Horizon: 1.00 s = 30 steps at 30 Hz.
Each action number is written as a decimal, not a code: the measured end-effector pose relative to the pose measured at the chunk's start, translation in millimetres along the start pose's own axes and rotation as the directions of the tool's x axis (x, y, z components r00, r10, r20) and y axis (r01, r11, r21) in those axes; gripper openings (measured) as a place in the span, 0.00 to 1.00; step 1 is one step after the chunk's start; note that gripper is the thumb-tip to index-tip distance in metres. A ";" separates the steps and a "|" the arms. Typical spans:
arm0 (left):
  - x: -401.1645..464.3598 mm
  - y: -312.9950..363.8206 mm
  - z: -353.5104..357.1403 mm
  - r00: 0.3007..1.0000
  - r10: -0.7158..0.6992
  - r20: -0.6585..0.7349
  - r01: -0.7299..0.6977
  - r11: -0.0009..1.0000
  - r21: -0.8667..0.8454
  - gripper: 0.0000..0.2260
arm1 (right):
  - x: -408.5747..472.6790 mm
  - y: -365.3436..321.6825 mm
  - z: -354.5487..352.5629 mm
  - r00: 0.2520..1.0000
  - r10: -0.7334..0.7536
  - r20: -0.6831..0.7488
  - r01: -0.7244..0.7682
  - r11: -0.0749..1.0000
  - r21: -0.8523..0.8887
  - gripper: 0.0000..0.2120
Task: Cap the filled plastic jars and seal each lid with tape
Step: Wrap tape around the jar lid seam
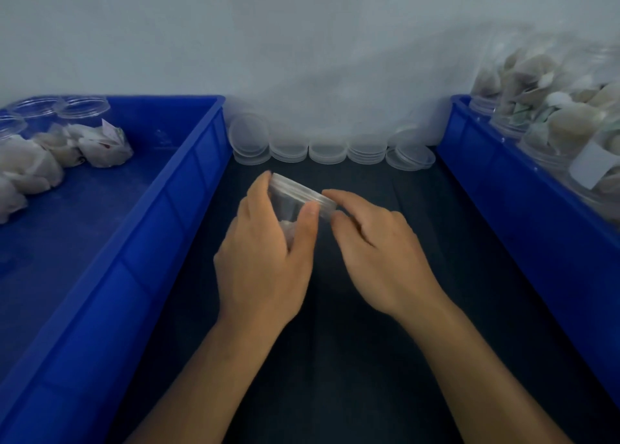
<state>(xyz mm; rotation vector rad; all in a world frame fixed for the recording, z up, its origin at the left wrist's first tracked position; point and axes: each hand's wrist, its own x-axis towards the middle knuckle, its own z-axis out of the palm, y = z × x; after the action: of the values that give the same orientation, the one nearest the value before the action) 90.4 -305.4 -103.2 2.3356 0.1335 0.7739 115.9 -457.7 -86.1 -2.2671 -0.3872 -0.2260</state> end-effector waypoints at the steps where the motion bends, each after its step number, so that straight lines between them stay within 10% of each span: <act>1: 1.8 -1.1 -0.1 1.000 -0.019 -0.002 0.019 1.000 -0.013 0.32 | -0.7 -0.5 0.2 1.000 -0.009 0.004 0.009 1.000 0.014 0.19; 19: 11.7 -14.5 -2.7 0.990 -0.140 0.021 0.139 0.929 -0.342 0.26 | 10.3 20.1 3.5 0.996 -0.075 -0.043 0.073 0.997 -0.039 0.16; 30: 7.8 -11.9 2.2 0.991 -0.122 0.055 0.134 0.878 -0.460 0.21 | 12.0 20.2 5.6 0.997 -0.057 -0.047 0.068 0.963 0.262 0.13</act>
<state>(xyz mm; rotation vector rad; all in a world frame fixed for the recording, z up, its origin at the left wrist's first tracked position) 99.3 -295.2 -108.1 1.8593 0.0803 0.6290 134.4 -463.7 -100.5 -1.9882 -0.4418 -0.2364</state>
